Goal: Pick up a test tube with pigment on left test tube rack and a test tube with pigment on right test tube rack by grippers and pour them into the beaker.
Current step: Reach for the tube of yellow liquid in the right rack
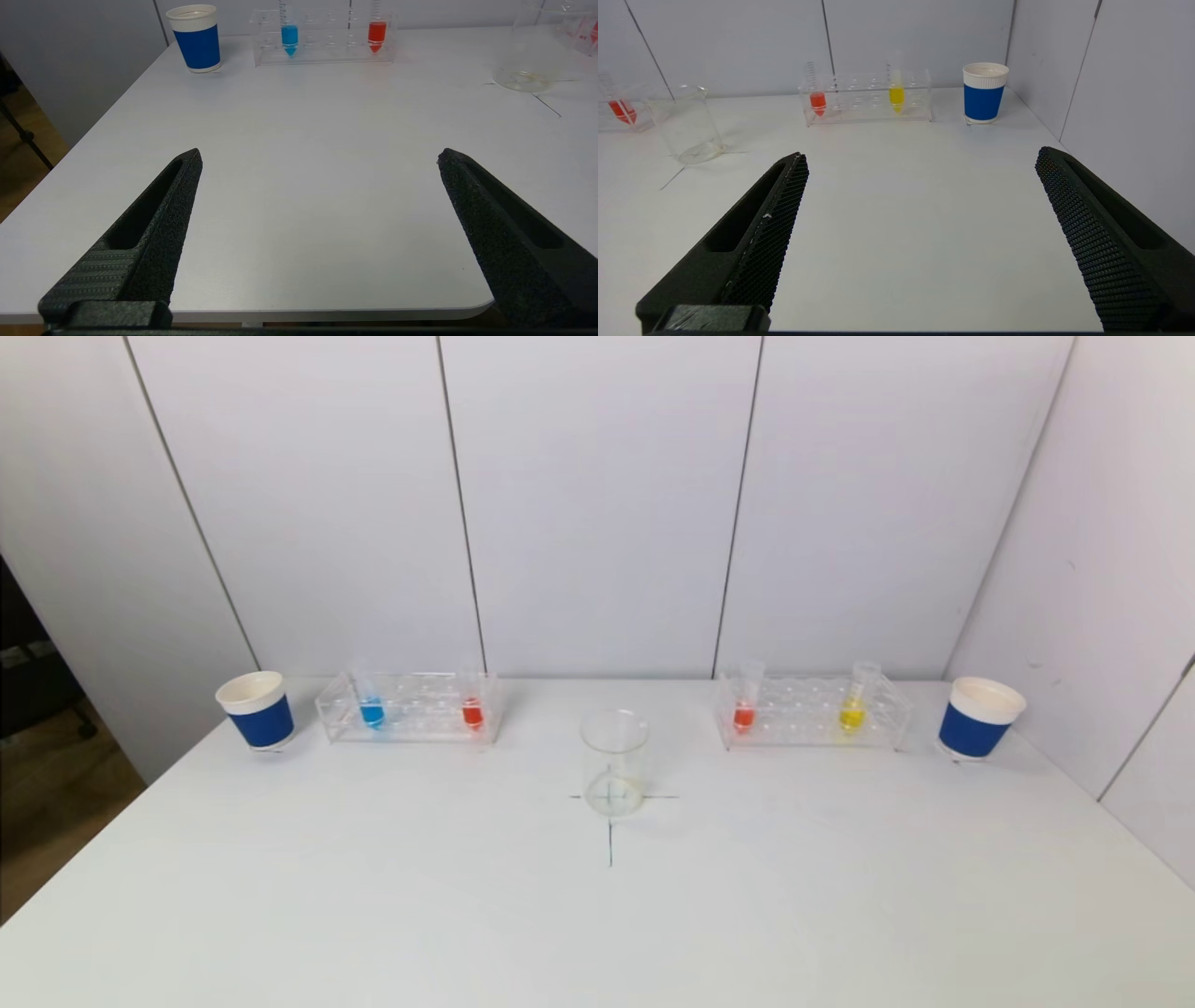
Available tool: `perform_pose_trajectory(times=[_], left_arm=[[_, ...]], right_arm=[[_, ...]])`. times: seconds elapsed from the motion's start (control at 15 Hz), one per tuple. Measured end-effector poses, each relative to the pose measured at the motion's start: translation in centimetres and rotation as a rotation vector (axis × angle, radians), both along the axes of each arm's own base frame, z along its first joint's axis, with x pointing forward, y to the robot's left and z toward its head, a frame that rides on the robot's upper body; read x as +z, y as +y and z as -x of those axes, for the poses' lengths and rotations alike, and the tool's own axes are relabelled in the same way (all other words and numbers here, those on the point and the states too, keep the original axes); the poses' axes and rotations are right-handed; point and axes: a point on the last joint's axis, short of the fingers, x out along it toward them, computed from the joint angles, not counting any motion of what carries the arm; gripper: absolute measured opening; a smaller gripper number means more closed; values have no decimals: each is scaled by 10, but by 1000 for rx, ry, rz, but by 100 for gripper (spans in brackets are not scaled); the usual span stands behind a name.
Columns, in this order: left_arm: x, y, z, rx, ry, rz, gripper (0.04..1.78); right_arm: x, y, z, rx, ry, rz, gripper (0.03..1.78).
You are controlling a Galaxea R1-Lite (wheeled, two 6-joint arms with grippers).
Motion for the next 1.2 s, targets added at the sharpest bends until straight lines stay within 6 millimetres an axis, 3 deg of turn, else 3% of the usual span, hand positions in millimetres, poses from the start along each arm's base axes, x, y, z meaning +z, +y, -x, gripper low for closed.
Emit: perform_pose_trajectory(times=[0.27, 0.53, 0.93, 1.2], left_arm=[[0, 0, 0, 0, 0, 0, 176], [0, 0, 0, 0, 0, 0, 176], [0, 0, 0, 0, 0, 0, 176], [0, 0, 0, 0, 0, 0, 176]], right_arm=[[34, 0, 8, 26, -29, 4, 177], [84, 0, -1, 69, -43, 8, 177], [144, 2, -58, 97, -52, 7, 177], [162, 4, -104, 98, -14, 7, 177]])
